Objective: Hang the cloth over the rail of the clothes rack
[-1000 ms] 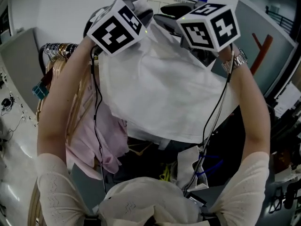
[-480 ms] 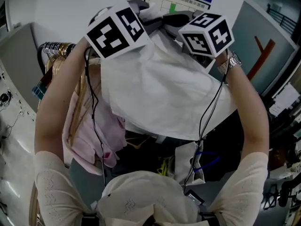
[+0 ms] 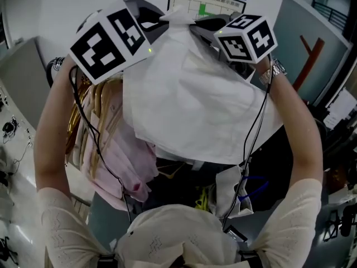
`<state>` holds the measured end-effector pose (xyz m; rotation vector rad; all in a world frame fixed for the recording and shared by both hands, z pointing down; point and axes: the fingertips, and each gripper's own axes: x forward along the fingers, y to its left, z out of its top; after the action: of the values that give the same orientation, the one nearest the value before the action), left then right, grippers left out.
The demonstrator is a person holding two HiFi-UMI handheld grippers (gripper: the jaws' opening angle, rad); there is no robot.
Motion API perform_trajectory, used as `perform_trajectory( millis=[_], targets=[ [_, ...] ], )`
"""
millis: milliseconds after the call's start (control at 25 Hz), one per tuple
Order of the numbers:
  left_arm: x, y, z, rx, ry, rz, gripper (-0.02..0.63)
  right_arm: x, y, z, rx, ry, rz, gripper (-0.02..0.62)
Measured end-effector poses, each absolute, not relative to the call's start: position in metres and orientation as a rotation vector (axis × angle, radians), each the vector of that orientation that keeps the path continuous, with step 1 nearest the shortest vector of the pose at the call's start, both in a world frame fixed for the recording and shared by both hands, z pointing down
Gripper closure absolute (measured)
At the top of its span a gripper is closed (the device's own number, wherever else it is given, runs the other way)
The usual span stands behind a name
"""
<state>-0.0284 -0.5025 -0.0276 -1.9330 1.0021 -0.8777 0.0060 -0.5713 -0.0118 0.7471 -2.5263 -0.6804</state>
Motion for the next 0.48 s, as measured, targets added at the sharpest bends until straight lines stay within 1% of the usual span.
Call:
perform_trajectory(
  millis=[120, 320, 480],
  targets=[
    [-0.039, -0.484, -0.019, -1.933, 0.98, -0.87, 0.589, 0.009, -0.575, -0.007, 0.782, -2.505, -0.649, 0.569],
    [-0.047, -0.449, -0.001, -2.045, 0.93, -0.776, 0.589, 0.015, -0.584, 0.002, 0.837, -2.46, -0.631, 0.569],
    [-0.058, -0.448, 0.036, -2.039, 0.983, -0.82, 0.59, 0.017, -0.585, -0.001, 0.914, -2.444, -0.686, 0.566]
  ],
)
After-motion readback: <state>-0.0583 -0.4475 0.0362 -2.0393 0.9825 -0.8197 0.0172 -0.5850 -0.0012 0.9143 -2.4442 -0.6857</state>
